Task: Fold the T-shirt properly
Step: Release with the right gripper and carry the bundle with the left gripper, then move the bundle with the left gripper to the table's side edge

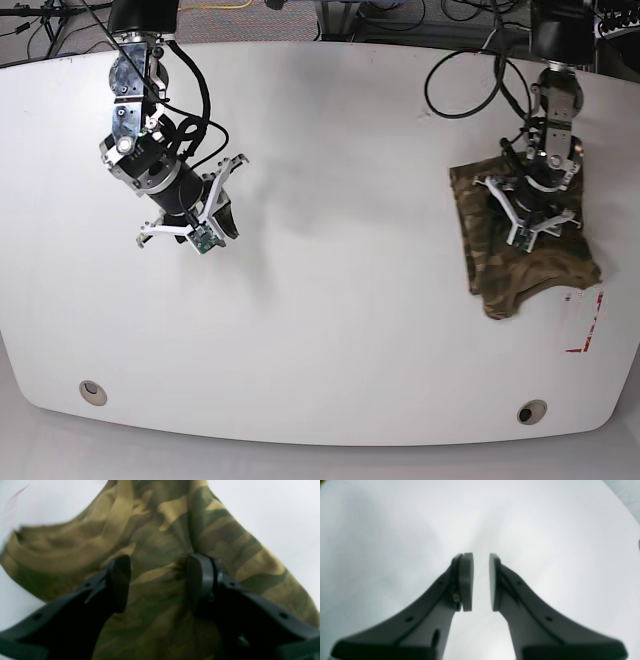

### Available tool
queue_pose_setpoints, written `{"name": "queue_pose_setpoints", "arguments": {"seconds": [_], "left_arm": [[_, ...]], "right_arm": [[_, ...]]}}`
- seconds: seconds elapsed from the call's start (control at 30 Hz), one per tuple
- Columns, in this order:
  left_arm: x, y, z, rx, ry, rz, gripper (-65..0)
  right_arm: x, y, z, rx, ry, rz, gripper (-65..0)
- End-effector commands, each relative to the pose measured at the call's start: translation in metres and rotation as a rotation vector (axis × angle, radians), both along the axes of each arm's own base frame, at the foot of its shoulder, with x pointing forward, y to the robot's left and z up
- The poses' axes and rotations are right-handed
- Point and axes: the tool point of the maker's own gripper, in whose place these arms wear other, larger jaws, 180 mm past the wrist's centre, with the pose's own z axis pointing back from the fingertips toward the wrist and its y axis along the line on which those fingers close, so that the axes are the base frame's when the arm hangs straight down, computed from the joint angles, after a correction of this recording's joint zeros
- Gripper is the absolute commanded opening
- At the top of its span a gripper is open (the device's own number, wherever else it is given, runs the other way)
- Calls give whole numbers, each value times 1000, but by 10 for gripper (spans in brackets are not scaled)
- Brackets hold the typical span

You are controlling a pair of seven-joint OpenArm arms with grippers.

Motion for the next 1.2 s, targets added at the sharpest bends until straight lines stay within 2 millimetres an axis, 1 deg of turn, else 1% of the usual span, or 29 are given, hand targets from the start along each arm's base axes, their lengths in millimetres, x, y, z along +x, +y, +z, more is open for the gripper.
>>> {"name": "queue_pose_setpoints", "arguments": {"seconds": [0.0,0.07,0.13,0.17,0.23,0.27,0.4,0.47,0.6,0.7,0.83,1.0,1.17], "left_arm": [[-46,60,-35,189,264,18,-318],[-49,76,-34,214,290,11,-318],[-48,91,-32,237,310,8,-318],[-47,95,-31,242,313,8,-318],[-48,110,-32,255,342,17,-318],[-49,113,-33,257,350,18,-318],[-56,144,-35,273,409,30,-319],[-60,153,-36,272,427,31,-319],[-71,170,-37,275,462,13,-321],[-80,174,-38,272,493,-8,-322],[-104,178,-45,277,560,-42,-324],[-125,187,-49,281,597,-29,-324],[-140,199,-42,276,587,15,-324]], "right_arm": [[5,3,14,15,-48,10,-544],[5,4,14,17,-46,11,-544],[4,4,13,17,-44,13,-545],[3,4,12,17,-41,13,-545],[-2,5,7,19,-25,13,-547],[-3,5,7,20,-25,14,-547],[-7,6,8,19,-29,18,-547],[-11,7,5,21,-16,19,-547],[-13,12,7,38,-22,13,-547],[-13,13,11,41,-32,15,-547],[-15,16,13,42,-39,16,-547],[-16,16,16,45,-46,17,-547],[-16,17,16,47,-47,14,-547]]}}
